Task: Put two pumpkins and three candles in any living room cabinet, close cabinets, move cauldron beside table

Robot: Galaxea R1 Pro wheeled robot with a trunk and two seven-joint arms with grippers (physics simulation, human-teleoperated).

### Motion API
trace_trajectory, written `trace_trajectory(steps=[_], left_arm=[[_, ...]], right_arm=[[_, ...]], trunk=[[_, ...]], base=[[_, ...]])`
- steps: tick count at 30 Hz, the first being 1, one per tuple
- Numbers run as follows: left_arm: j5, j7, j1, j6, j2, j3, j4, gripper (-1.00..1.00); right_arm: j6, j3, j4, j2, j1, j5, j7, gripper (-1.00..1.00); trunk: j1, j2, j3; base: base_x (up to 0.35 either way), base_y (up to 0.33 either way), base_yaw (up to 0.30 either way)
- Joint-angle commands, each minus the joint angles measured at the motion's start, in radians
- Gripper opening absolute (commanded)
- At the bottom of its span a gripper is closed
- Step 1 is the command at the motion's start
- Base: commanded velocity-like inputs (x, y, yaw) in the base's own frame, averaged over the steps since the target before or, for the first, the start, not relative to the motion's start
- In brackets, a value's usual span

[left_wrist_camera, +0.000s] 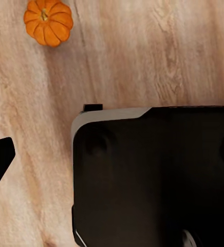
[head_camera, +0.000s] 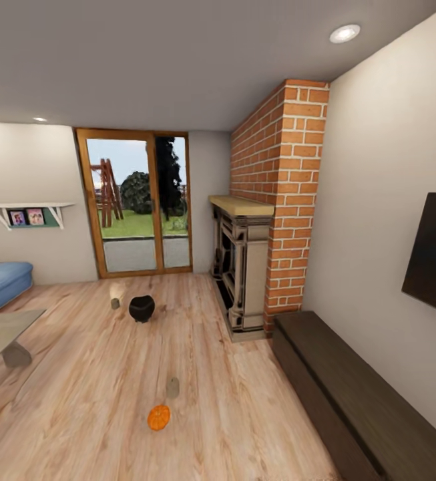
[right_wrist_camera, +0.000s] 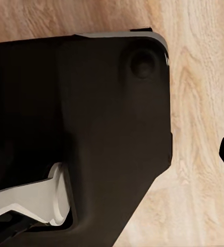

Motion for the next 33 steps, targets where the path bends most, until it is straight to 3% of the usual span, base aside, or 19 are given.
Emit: trace_trajectory(steps=[1, 10, 17, 33], left_arm=[[0.000, -0.001, 0.000, -0.003, 0.000, -0.001, 0.001, 1.00], [0.001, -0.001, 0.000, -0.007, 0.005, -0.004, 0.001, 1.00], [0.000, -0.001, 0.000, -0.047, 0.006, -0.005, 0.017, 1.00], [0.001, -0.001, 0.000, -0.050, 0.011, -0.006, 0.022, 1.00]], right_arm=[[-0.001, -0.007, 0.000, 0.000, 0.000, -0.002, 0.000, 1.00], [-0.036, -0.007, 0.000, 0.000, -0.001, -0.003, 0.000, 1.00], [-0.038, -0.007, 0.000, -0.001, -0.001, -0.011, 0.000, 1.00], [-0.044, -0.013, 0.000, -0.005, -0.001, -0.023, -0.003, 1.00]], trunk=[[0.000, 0.000, 0.000], [0.000, 0.000, 0.004], [0.000, 0.000, 0.004], [0.000, 0.000, 0.003]], base=[[-0.024, 0.000, -0.277], [-0.226, 0.147, -0.279], [-0.264, 0.197, -0.284], [-0.234, 0.245, -0.283]])
